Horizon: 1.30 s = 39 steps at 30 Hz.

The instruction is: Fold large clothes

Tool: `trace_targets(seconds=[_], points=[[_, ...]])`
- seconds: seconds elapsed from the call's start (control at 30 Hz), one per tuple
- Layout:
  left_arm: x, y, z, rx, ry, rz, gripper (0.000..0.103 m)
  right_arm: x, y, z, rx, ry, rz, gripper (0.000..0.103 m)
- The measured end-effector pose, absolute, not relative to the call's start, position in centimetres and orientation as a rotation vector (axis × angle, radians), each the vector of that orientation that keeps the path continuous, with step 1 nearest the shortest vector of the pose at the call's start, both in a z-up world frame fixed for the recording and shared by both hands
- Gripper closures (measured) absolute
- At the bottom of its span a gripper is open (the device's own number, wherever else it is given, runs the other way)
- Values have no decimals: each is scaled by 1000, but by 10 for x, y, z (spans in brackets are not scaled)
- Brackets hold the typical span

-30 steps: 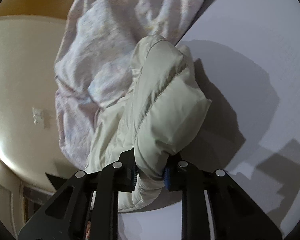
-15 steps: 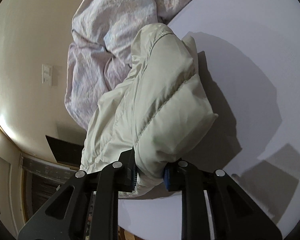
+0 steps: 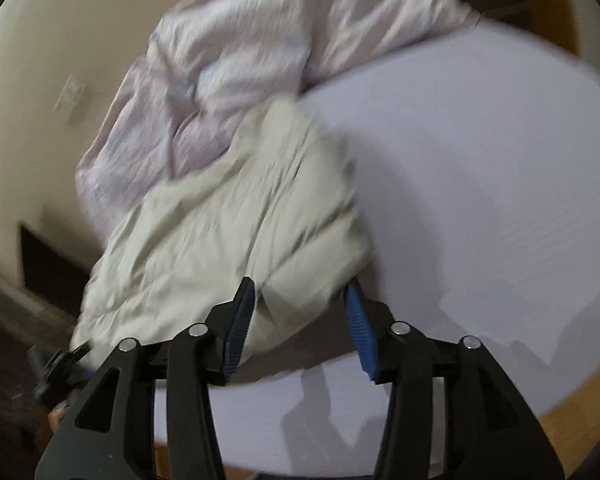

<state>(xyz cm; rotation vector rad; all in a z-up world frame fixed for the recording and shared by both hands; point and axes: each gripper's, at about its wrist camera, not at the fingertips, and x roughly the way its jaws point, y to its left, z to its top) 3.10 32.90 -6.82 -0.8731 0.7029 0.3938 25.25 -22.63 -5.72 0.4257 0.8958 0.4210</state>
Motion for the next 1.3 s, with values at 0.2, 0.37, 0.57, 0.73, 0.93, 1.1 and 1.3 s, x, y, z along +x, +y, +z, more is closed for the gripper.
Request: trace_targets(seconds=[0.2,0.37,0.57,0.73,0.93,1.1,1.3], points=[[27,327,-72,-870,700,365,20,246,-183,-10,292,751,493,49],[34,322,-79,-900,707,338,19,240,-88,-1,125,762,680,63],[41,320,-83,-932,682,320,19,240,-22,-15,34,767,726,71],[49,321,-84,-934,673,320,19,251,-3,-52,-36,853,665,70],[52,327,-80,-948,631,323,19,242,11,-73,-162,840,632,69],[55,331,-84,-986,606,319,22,242,11,-77,-167,837,631,69],[58,335,-86,-1035,577,307,35,244,15,-79,-173,835,625,68]])
